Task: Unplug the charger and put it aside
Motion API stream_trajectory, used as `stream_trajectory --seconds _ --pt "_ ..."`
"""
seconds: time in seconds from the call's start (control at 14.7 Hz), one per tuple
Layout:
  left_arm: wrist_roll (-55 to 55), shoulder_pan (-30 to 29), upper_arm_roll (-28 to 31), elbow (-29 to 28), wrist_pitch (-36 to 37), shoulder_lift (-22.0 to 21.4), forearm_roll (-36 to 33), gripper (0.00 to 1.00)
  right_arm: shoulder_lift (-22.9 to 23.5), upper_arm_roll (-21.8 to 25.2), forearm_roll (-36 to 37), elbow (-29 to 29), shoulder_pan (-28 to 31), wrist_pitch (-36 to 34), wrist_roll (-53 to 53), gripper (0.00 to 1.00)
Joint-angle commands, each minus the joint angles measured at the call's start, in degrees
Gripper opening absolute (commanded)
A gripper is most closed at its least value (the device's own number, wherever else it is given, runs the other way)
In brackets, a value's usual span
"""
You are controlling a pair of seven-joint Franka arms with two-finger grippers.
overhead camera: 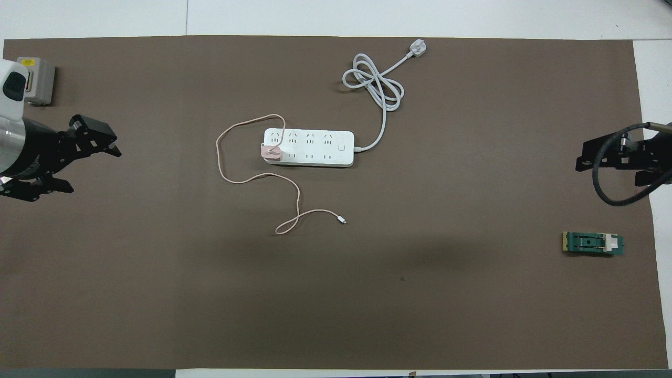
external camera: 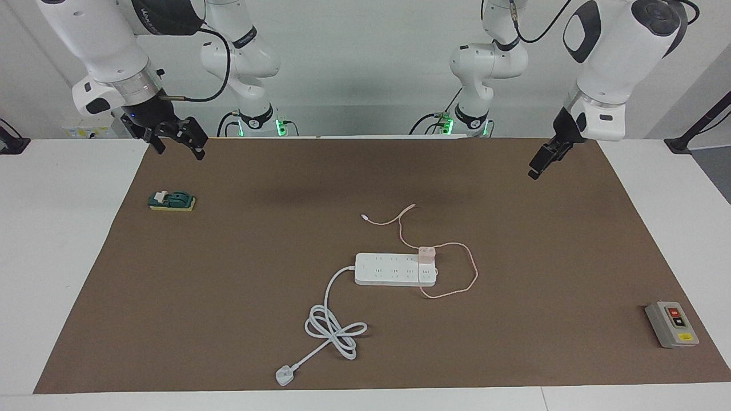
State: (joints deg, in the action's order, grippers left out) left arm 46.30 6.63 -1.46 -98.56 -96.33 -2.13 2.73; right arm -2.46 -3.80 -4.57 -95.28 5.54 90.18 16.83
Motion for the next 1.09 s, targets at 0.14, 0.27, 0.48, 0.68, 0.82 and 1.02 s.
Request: stream_trajectory --seconds 0.14,0.27,0.48,0.68,0.82,1.02 --pt "27.13 5.67 0.76 0.55 -5.89 5.71 1.05 1.00 3.68 -0.69 -7.98 -2.02 -3.51 5.09 21.97 1.00" --pt "35.40 7.87 0.76 1.44 -8.16 9.76 1.05 1.00 6.49 -0.69 -12.55 -1.93 -6.23 8.16 34.44 1.00" --pt "42.97 10.33 0.67 1.17 -13.87 12.31 1.05 1.00 10.00 -0.69 -18.34 -1.49 -9.23 12.55 46.93 1.00" --pt "51.23 14.10 0.85 2.14 -17.38 16.61 1.05 1.00 13.61 -0.69 -23.90 -1.49 -12.47 18.96 58.55 1.00" --pt "55.37 16.03 0.85 3.01 -19.33 18.90 0.88 1.00 16.16 -0.69 -29.15 -1.58 -13.71 23.62 62.00 1.00" --pt "61.61 17.98 1.29 15.80 -12.94 30.39 0.18 1.00 21.34 -0.69 -37.06 -0.36 -14.68 27.23 63.68 1.00"
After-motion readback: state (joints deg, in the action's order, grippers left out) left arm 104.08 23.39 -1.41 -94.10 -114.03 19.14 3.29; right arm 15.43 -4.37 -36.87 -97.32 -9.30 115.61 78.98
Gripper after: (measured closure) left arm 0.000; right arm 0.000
